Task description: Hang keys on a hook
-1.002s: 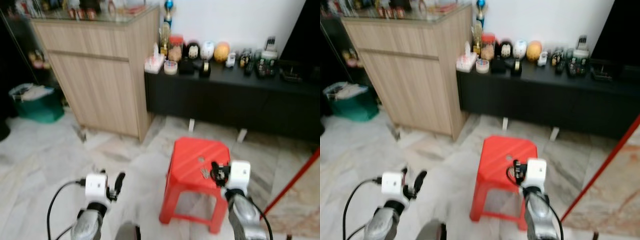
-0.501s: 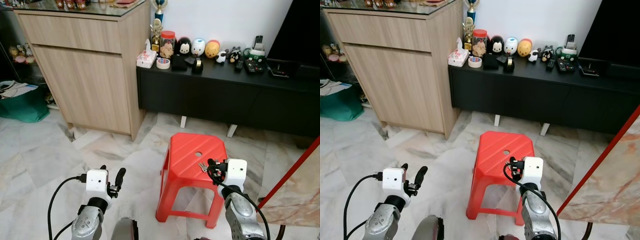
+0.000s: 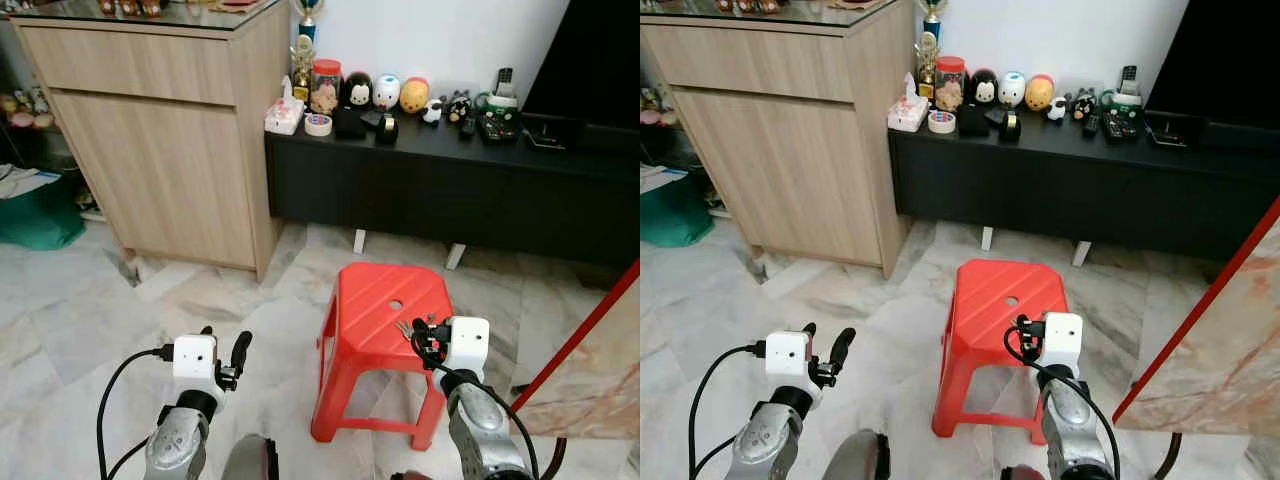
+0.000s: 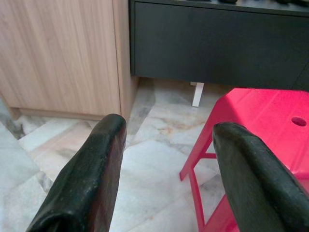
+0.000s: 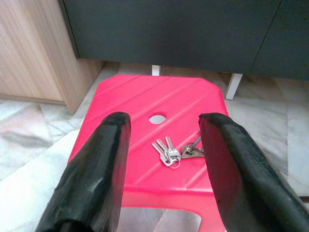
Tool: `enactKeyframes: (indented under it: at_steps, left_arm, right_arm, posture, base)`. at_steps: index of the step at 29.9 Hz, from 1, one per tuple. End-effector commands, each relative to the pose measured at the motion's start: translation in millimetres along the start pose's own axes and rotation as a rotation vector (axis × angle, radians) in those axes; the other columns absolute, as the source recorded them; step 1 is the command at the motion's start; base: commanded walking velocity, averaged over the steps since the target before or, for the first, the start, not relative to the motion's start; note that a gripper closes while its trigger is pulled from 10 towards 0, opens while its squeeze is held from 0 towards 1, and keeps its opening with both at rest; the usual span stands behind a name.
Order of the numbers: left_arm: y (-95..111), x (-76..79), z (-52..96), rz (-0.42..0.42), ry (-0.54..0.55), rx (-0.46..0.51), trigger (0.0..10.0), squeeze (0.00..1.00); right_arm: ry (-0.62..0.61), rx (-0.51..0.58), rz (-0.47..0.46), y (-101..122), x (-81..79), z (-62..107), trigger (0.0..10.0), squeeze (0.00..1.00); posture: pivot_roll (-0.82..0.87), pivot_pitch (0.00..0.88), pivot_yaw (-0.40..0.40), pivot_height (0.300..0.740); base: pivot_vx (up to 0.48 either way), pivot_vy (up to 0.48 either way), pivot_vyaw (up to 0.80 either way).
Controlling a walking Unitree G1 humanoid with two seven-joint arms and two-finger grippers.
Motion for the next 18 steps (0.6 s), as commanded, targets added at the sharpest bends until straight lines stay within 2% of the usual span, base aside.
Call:
enactKeyframes:
  at_steps: [1, 18]
  left_arm:
    - [5.3, 4.1, -3.2, 0.004, -0.011, 0.011, 10.0, 0.0]
    - [5.9, 7.0, -5.9, 0.01, -0.01, 0.01, 10.0, 0.0]
  right_arm:
    - [-0.005, 0.003, 0.004, 0.9, 3.1, 0.2, 10.0, 0.0]
    - [-0.031, 0.007, 0.028, 3.3, 5.4, -1.9, 10.0, 0.0]
  posture:
    - [0.11, 0.0, -0.065, 0.623]
    - [0.11, 0.0, -0.067, 0.623]
  base:
    - [0.0, 0.0, 0.0]
    - [0.0, 0.0, 0.0]
Point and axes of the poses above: a point about 5 cm out from each wrist's last joint towards the gripper, its own z axis pointing back from the gripper into the wrist, its own y axis along the axis of the wrist's last joint, x = y × z, the point moved 6 cm from there along -z, pointing out of the wrist towards the gripper, and after that the axes turned 12 degrees about -z, right-handed, at the moved point
